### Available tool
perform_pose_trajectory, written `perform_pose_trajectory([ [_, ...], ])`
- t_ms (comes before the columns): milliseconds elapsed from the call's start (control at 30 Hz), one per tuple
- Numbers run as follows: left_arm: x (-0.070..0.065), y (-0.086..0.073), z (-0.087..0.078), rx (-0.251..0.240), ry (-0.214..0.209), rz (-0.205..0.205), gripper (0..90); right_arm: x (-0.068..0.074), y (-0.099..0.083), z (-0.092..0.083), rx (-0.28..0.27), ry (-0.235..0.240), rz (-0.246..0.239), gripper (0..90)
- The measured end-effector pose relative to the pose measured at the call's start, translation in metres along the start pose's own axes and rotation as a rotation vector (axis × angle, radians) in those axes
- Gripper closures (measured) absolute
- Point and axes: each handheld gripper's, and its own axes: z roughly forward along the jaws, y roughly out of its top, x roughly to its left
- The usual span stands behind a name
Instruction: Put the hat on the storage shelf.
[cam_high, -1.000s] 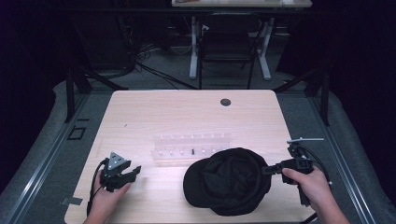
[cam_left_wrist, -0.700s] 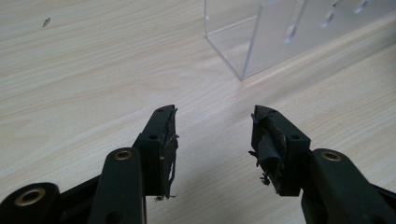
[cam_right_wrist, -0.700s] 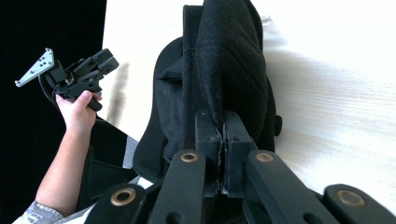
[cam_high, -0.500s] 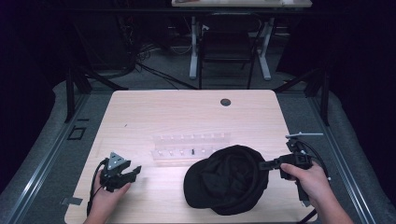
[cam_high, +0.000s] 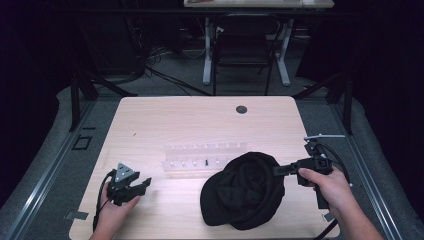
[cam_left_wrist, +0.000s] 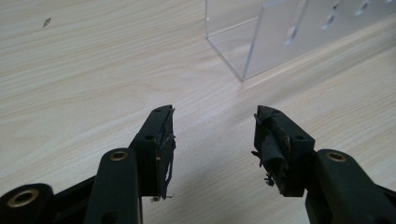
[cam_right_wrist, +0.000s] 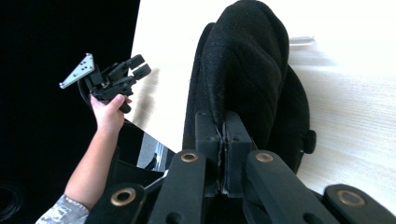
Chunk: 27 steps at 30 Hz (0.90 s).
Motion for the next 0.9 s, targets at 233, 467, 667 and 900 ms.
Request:
perform_pose_trajectory([
  [233,0.0,0.0,0.0,0.001,-0.001,0.001,47.6,0.009,0.004,-0.002,0.002,0.014,-0.013,88.0],
  [467,0.0,0.0,0.0,0.001,0.0,0.003,47.6,0.018,0.007,-0.004,0.008,0.016,-0.025,88.1],
  [667,0.0,0.0,0.0,0.0,0.0,0.0,47.6,0.024,0.009,-0.007,0.001,0.035,-0.027,88.1],
  [900,0.0,0.0,0.0,0.001,0.0,0.003,47.6,0.032,0.01,-0.011,-0.005,0.058,-0.045,88.1],
])
